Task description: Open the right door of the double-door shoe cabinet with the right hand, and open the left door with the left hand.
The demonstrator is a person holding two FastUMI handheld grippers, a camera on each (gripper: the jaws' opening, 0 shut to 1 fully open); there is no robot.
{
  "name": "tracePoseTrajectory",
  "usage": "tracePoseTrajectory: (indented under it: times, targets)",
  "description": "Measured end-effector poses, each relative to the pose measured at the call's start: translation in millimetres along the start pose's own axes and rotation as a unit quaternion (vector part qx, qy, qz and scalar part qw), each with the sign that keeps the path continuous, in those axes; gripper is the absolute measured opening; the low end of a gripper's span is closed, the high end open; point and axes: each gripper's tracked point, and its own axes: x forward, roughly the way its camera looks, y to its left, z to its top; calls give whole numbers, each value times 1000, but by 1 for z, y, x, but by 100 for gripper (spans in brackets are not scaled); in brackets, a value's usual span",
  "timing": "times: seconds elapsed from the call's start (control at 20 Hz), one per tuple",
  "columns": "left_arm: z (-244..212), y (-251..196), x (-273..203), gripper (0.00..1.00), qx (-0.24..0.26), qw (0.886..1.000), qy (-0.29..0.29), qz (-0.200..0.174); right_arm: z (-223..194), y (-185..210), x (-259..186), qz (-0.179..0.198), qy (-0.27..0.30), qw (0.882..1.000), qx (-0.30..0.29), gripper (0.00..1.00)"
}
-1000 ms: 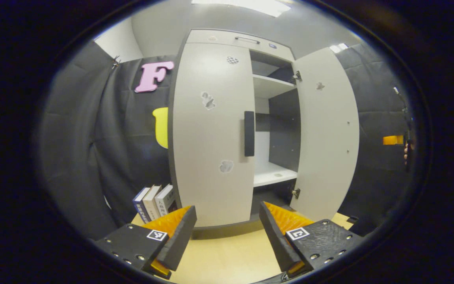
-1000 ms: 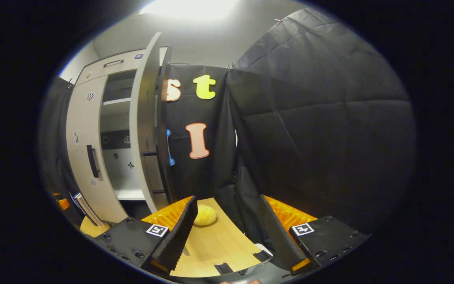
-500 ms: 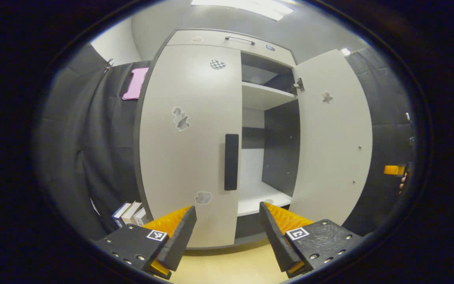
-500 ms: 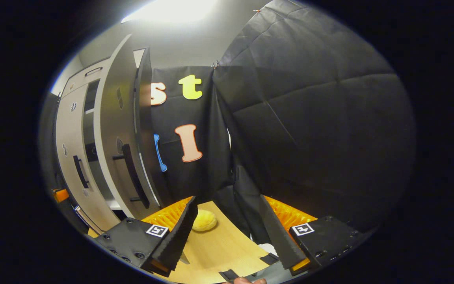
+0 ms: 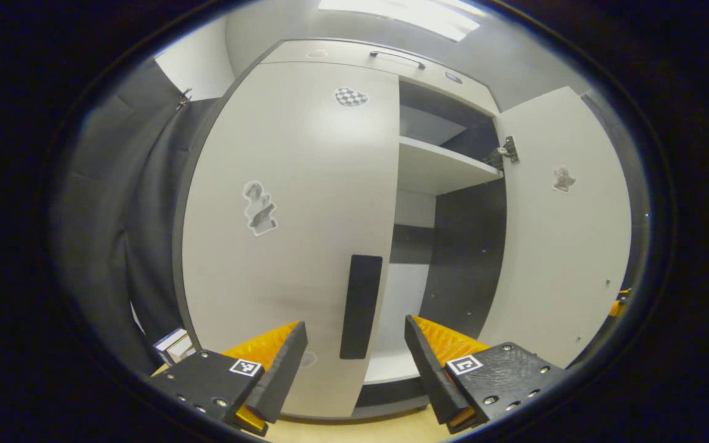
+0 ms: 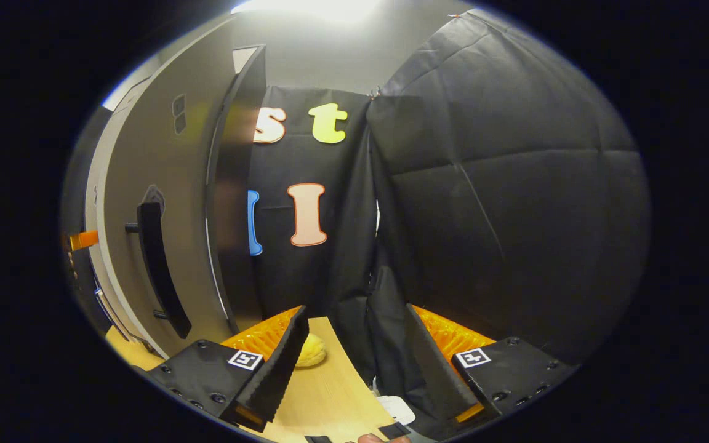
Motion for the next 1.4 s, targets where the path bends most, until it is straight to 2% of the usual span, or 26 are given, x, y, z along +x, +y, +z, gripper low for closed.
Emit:
tracePoseTrajectory:
  times: [0.05, 0.1, 0.15, 0.25, 0.35, 0.45, 0.65, 0.7, 0.75, 0.8, 1.0, 1.2, 1.25, 1.3, 1.35, 1.4]
  targets:
    - [1, -2, 7, 93, 3, 1000, 1, 3, -6, 7, 5, 18, 13, 1000, 2, 98]
    - [3, -5, 14, 93, 9, 1000, 0, 7, -10, 11, 10, 34, 22, 999, 5, 93]
    - [5, -5, 22, 90, 17, 1000, -1, 14, -11, 14, 16, 43, 26, 999, 5, 98]
    - [5, -5, 33, 89, 24, 999, -1, 26, -13, 15, 26, 52, 27, 998, -7, 99]
    - [4, -3, 41, 89, 10, 999, -1, 35, -13, 17, 41, 61, 31, 997, -20, 99]
    - [2, -4, 46, 58, -20, 999, 0, 33, -13, 16, 55, 74, 36, 996, -21, 99]
    - [-1, -7, 54, 58, -36, 999, 9, 28, -9, 9, 76, 86, 32, 996, -17, 99]
    - [-2, -3, 62, 57, -32, 999, 12, 40, -12, 8, 83, 87, 36, 995, -18, 99]
    - [-4, 2, 60, 46, -33, 998, 12, 46, -17, 8, 88, 90, 44, 995, -19, 94]
    - [-2, 2, 56, 35, -33, 998, 11, 48, -19, 8, 93, 94, 49, 994, -19, 99]
    - [-10, 1, 55, 36, -9, 998, 30, 60, -27, 17, 113, 112, 54, 992, -21, 99]
    - [-13, 1, 55, 29, 43, 996, 34, 72, -49, 36, 119, 138, 81, 987, -16, 99]
    - [-14, 1, 55, 25, 45, 995, 35, 76, -51, 37, 121, 140, 82, 987, -11, 95]
    - [-13, 2, 53, 27, 40, 996, 29, 78, -52, 37, 122, 141, 82, 987, -6, 95]
    - [-13, 2, 54, 21, 33, 996, 28, 80, -55, 42, 120, 148, 83, 985, -4, 99]
    - [-14, 2, 54, 16, 28, 996, 26, 81, -57, 49, 117, 154, 84, 984, -4, 94]
